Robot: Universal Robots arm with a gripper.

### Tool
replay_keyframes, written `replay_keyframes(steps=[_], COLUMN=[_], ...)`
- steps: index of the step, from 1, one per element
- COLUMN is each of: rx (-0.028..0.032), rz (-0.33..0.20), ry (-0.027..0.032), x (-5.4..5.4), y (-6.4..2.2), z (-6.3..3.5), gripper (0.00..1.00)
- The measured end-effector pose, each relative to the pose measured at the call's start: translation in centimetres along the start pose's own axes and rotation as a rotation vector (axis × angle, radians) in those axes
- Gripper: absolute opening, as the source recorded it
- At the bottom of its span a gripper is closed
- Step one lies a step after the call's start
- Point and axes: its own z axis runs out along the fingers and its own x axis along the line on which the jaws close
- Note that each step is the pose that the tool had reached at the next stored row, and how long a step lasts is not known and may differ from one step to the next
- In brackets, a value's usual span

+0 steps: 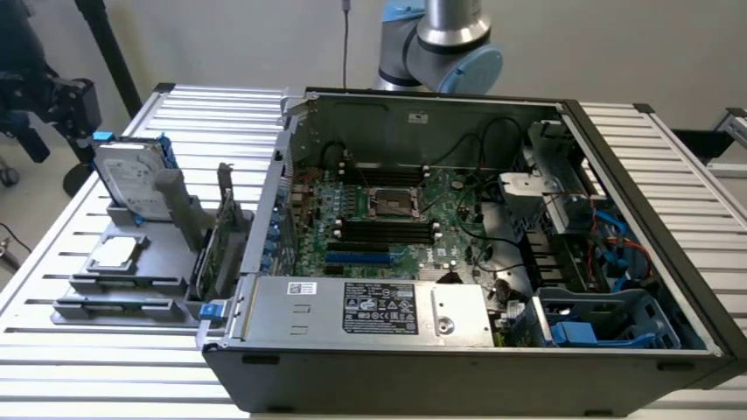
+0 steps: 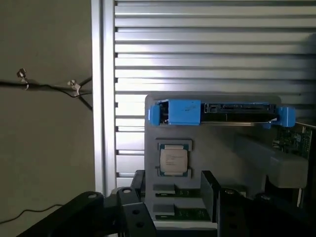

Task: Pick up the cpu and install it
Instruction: 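Pick up the cpu and move it towards the insertion slot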

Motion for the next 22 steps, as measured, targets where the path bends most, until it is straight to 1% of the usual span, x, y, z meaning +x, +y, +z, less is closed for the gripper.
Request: replay_keyframes(steps=[1, 2, 3, 14, 18, 22], rx=[0.0001, 0.0001, 0.0002, 0.0000, -0.0001, -0.0001], rz=[0.000, 0.000, 0.000, 0.000, 0.000, 0.000], ry=[0.0001, 0.0002, 0.0002, -0.0001, 0.0000, 0.0000], x=[0.0, 0.0, 0.0, -0.1, -0.7, -1.8], y=[-0.10, -0.22, -0.37, -2.55, -3.55, -3.84], z=[0.17, 0.37, 0.55, 2.57, 3.32, 4.02], gripper=[0.60, 0.60, 0.67, 0.67, 0.67, 0.67])
